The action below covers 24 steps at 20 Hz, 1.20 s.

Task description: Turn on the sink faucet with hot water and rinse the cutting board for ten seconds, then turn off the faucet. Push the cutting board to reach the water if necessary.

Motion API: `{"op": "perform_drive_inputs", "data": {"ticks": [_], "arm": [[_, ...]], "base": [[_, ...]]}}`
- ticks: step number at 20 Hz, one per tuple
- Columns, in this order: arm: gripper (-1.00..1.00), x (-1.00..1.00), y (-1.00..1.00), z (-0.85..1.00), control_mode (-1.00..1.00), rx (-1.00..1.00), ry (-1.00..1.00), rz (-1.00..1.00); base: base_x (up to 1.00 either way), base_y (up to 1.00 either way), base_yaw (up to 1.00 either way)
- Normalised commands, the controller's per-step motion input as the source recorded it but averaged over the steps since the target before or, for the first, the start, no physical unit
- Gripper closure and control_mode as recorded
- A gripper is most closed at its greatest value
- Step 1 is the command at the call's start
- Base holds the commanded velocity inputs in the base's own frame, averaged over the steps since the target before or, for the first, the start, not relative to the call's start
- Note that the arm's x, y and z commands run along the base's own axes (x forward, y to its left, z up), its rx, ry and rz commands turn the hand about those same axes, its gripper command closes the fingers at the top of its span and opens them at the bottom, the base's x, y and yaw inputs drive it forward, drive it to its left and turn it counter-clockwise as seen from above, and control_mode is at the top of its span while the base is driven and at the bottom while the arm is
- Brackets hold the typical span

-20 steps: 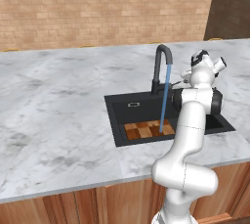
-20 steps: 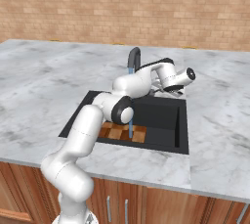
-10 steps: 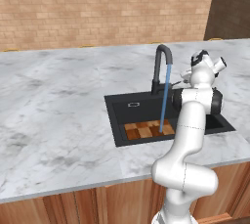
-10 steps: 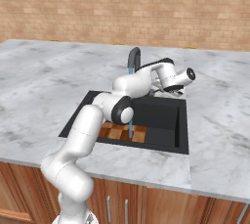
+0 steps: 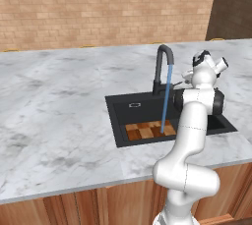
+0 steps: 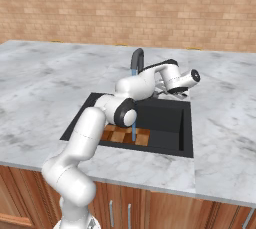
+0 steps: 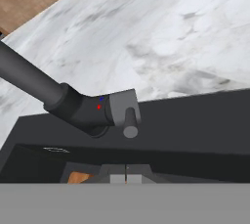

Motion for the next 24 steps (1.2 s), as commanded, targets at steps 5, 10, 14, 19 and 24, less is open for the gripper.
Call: {"op": "perform_drive_inputs", "data": {"ticks": [5, 10, 14, 19, 24], "arm": [[1.00, 0.00, 0.00, 0.00, -1.00, 0.00, 0.00, 0.00], [1.00, 0.00, 0.00, 0.00, -1.00, 0.00, 0.00, 0.00], [1.00, 0.00, 0.00, 0.00, -1.00, 0.00, 0.00, 0.00], [1.00, 0.00, 0.00, 0.00, -1.00, 0.00, 0.00, 0.00], [1.00, 0.02, -0.05, 0.00, -1.00, 0.00, 0.00, 0.00]], "base": [[0.00, 0.00, 0.00], [0.00, 0.00, 0.00], [0.00, 0.00, 0.00], [0.00, 0.00, 0.00], [0.00, 0.00, 0.00]]}}
